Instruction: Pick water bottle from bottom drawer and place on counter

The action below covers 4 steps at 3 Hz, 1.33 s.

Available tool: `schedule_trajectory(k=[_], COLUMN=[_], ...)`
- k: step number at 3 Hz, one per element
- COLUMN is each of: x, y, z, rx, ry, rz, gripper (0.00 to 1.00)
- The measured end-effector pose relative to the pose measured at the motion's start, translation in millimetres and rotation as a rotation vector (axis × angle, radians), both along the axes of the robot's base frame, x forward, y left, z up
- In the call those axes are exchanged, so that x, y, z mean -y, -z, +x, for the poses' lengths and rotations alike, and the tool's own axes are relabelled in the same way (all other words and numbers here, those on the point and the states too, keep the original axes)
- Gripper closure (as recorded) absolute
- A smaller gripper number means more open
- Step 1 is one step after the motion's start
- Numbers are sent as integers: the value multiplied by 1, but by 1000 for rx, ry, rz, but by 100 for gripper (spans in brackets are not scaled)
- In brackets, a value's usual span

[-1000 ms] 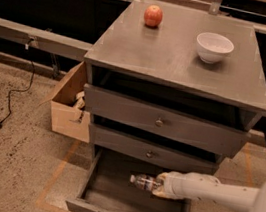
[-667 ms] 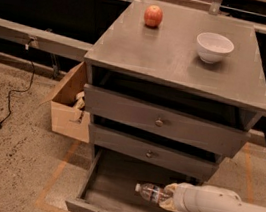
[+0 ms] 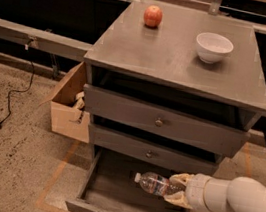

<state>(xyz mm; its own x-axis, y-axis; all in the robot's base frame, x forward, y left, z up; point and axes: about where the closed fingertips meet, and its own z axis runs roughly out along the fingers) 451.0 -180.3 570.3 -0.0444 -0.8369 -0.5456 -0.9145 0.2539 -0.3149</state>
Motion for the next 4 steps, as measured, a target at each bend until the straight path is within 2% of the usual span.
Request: schedule_trajectory(k=[1,2,3,4], x=[27,49,54,71], y=[-99,-118,-131,-183], z=[-1,-13,-7,12], rx=[123,146,158,183], ry=[-31,-77,-47,-18], rz=[27,8,23,-8], gripper=[100,100,100,100])
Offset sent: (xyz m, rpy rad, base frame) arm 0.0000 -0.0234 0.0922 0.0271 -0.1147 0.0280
